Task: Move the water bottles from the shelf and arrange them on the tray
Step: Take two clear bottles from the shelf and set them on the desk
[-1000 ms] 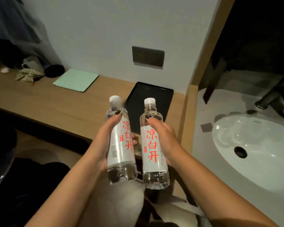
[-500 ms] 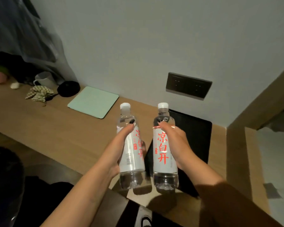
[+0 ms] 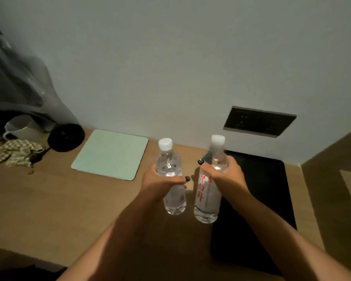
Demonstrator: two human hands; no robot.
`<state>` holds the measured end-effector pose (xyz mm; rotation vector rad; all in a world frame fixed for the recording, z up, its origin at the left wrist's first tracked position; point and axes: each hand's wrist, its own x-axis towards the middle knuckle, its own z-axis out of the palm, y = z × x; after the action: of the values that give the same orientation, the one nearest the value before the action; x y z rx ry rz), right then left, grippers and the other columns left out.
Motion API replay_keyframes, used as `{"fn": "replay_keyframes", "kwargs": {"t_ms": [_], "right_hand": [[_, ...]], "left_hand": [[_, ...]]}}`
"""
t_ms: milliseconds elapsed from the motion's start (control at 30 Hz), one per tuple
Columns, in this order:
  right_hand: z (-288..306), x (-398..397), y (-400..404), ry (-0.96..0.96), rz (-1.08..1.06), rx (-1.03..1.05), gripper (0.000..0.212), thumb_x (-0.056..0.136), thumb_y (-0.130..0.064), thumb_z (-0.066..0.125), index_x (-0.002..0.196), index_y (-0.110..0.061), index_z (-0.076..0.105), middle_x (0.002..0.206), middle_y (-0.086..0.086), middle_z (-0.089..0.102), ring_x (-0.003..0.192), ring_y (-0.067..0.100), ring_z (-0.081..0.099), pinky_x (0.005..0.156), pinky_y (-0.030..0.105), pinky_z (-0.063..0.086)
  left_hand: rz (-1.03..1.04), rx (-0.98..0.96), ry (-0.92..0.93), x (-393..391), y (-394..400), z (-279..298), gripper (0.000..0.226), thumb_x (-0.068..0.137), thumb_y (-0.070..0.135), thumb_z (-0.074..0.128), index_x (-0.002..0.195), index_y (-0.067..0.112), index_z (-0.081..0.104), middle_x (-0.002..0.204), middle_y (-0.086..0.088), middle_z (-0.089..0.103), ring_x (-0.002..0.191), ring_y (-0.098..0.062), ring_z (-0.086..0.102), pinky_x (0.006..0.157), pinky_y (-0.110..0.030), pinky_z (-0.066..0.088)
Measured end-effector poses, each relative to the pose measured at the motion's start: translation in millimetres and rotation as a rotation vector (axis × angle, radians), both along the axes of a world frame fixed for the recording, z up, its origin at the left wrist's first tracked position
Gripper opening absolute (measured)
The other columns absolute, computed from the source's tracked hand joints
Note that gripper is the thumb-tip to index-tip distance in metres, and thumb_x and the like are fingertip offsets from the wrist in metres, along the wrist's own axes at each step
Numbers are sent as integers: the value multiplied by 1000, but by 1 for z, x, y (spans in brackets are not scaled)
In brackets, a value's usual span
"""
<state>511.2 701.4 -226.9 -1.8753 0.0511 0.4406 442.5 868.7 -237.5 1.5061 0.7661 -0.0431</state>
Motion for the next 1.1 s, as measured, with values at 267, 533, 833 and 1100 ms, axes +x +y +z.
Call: {"fn": "replay_keyframes", "kwargs": {"t_ms": [267,533,833,1100], "right_hand": [[-14,8,55,-59,-153,-56,65,71,-15,82,121,-22,41,102,-9,53,93,7,54,77,21,47],[-29,8,64,-91,-189,-177,71,69,-13,83,126,-18,41,112,-7,52,105,8,50,89,25,40],[-38,7,65,-90,-193,-223,73,69,-17,83,128,-23,39,118,-7,52,109,6,46,91,24,38],[-30,9,63,-56,-152,-236,75,69,-18,83,130,-19,39,123,-1,54,109,10,50,89,24,39]], "left_hand": [[-176,235,-39,50,53,-26,62,58,14,90,111,17,58,100,3,63,98,-19,62,84,-29,49],[-294,406,-114,70,68,-56,68,59,19,89,119,13,58,99,1,64,93,-17,61,76,-26,45],[-374,507,-140,71,68,-73,62,61,33,86,113,13,59,96,3,65,89,-16,63,65,-19,40],[-343,440,-149,62,67,-70,73,61,25,89,122,16,50,102,3,61,96,-18,60,69,-17,41]]}}
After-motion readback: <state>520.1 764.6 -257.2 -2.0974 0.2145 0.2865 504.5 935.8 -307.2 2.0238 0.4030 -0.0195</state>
